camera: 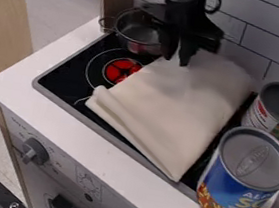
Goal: Put the white cloth on the right burner.
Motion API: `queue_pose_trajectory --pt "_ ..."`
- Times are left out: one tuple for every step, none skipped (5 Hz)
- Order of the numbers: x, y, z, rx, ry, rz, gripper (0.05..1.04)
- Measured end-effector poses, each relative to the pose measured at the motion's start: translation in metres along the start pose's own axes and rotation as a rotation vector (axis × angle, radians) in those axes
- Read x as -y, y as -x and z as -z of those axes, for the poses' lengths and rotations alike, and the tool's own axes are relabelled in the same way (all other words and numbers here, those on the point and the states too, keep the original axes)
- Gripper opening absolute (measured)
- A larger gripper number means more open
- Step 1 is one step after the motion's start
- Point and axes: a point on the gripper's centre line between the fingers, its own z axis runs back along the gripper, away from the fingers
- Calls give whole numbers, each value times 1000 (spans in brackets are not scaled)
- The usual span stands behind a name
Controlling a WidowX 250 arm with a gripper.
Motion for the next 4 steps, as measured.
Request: queue_pose_trajectory --pt "-16 12 -1 -55 -32 10 724" --pt "-45 28 -9 -83 -55 24 973" --pt "-69 35 -12 -110 -62 37 997" --pt "-87 48 -11 -135 -89 101 997"
